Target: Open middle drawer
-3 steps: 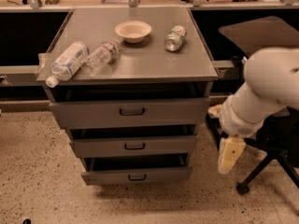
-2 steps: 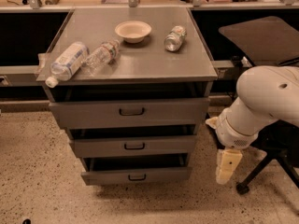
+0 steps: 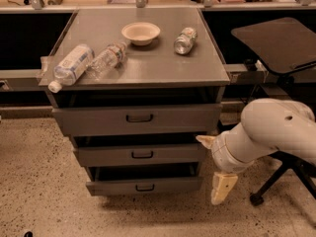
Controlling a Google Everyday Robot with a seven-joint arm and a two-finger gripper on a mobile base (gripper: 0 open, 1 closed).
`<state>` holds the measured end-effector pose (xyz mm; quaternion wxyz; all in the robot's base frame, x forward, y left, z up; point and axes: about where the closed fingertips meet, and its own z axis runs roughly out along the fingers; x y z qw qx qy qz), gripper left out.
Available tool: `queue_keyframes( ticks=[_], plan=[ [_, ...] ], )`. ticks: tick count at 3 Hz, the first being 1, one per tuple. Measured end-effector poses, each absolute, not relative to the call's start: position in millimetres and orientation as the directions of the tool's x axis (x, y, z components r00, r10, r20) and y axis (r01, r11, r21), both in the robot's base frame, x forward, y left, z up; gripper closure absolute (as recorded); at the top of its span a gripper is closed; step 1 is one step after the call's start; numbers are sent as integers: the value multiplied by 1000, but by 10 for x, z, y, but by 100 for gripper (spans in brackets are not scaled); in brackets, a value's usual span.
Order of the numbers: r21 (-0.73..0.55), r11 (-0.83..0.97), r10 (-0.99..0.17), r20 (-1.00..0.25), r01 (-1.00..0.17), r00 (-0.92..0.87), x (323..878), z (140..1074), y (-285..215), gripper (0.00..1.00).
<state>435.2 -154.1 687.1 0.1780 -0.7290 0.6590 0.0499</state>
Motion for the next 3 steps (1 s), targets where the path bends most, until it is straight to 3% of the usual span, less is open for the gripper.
queue_keyframes(
  ticks=[1,3],
  plan=[
    [-257,-118,-914,-351,-959,206,4654,6186,-1395,0],
    [-310,-139,-914,-326,-941,242,4867,6003,-1210,0]
  ],
)
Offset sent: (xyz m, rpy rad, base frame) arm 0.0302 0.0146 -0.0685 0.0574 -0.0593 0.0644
